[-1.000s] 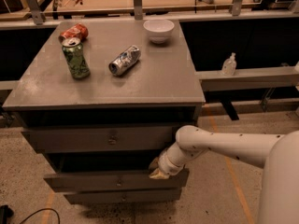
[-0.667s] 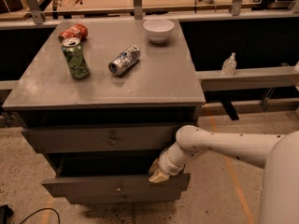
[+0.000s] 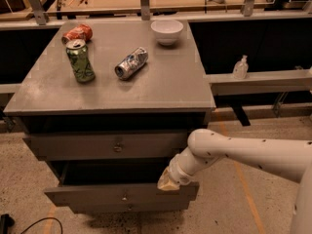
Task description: Open middle drawer
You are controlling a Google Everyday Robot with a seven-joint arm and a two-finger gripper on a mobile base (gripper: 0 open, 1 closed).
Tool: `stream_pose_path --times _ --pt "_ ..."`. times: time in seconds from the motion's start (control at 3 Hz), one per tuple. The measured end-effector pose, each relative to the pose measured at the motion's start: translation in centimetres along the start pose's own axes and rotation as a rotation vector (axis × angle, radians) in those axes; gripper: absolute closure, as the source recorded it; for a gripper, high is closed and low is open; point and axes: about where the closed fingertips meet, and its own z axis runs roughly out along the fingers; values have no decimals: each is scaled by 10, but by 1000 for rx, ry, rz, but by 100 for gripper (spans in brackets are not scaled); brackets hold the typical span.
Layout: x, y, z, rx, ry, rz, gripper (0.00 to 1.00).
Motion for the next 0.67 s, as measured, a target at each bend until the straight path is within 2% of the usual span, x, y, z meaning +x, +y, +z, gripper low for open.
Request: stream_pose_path --times 0.33,0.67 --pt "-1 14 -2 28 13 -4 14" --pt "3 19 5 64 19 2 0"
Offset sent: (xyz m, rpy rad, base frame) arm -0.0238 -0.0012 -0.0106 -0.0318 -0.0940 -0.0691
